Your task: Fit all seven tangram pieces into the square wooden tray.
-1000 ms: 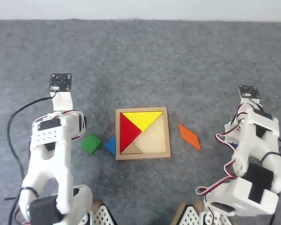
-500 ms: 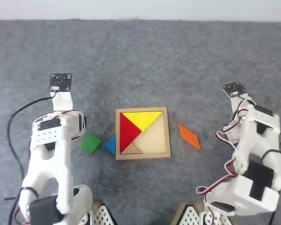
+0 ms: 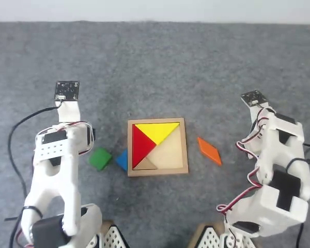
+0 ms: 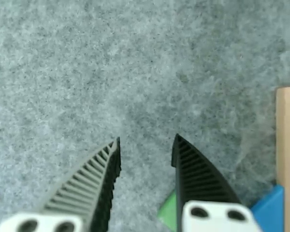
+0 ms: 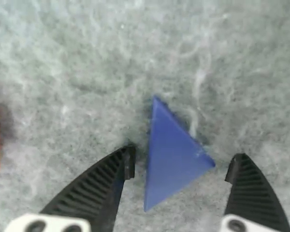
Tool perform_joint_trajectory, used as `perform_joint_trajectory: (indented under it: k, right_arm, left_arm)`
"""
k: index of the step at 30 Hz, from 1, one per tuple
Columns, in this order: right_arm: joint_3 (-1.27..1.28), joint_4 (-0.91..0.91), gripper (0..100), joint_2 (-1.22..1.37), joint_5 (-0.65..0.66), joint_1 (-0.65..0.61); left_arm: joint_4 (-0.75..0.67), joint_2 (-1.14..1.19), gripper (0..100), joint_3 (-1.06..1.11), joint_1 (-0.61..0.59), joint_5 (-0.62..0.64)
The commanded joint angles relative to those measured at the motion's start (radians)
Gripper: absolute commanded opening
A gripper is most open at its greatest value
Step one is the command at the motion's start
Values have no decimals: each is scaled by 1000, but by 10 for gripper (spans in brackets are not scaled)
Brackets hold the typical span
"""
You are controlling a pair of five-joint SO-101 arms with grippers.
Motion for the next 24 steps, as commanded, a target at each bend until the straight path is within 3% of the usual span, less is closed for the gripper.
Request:
perform_joint_trajectory:
  k: [1,7,24]
  right_arm:
    - [-37,4,248,2,-3,-12]
    - [-37,8,184,2,17,-12]
    - [-38,28,183,-8,-12,-12]
  left_arm:
    - [-14,-5,174,-4,5,3]
    - [-14,-5,174,-4,5,3]
    - [-14,-6,174,-4,3,3]
